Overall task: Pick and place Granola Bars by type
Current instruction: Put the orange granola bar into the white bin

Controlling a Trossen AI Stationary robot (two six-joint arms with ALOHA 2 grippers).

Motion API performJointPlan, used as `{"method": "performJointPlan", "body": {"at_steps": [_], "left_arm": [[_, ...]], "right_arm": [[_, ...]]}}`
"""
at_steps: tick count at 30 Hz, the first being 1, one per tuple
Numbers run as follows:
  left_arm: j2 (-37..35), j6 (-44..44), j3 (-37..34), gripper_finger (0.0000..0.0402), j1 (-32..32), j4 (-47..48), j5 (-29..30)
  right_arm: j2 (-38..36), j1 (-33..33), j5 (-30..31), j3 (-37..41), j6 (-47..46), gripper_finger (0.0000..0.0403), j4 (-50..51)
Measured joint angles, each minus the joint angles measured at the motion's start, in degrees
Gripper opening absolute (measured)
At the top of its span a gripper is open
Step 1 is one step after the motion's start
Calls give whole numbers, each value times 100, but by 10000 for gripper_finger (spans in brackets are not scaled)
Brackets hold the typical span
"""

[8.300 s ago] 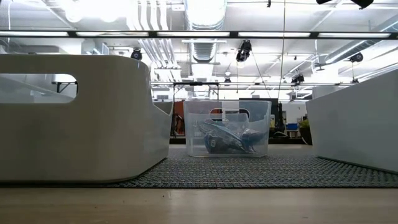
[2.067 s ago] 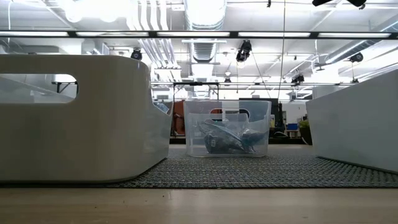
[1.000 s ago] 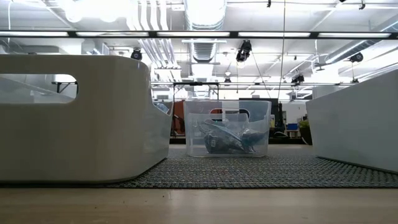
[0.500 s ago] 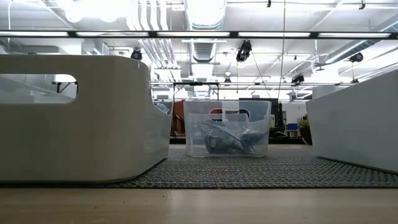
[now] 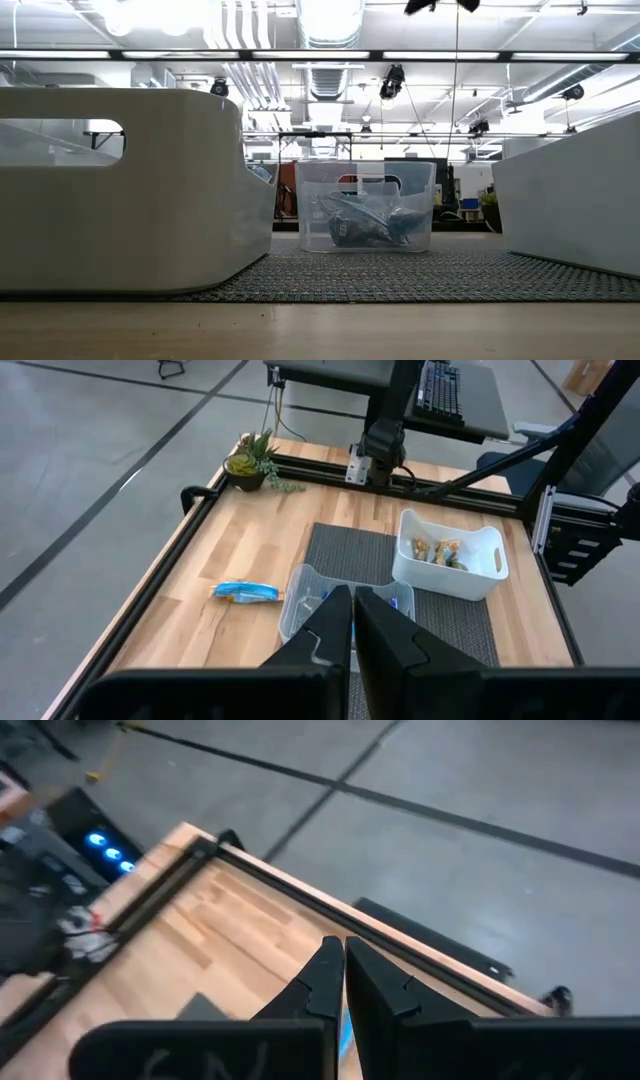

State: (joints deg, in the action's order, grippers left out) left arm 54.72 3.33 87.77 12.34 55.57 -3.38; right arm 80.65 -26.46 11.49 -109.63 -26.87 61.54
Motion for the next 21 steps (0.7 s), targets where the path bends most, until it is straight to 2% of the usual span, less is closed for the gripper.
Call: {"method": "performJointPlan", "body": {"at_steps": [3,9,15,21], "left_arm": [[0,0,0,0,0,2,0],[-5,-4,0,0,0,7,1],[-10,-9,0,0,0,37,2],[-13,-9,2,0,0,131,0]], "right_arm": [[460,-250,-41,-452,79,13,345],[1240,-719,-643,-1092,77,48,888],[1910,-1089,-1093,-1504,-10,108,1299],[2452,-1272,-1504,-1566,-234,182,1469]]}}
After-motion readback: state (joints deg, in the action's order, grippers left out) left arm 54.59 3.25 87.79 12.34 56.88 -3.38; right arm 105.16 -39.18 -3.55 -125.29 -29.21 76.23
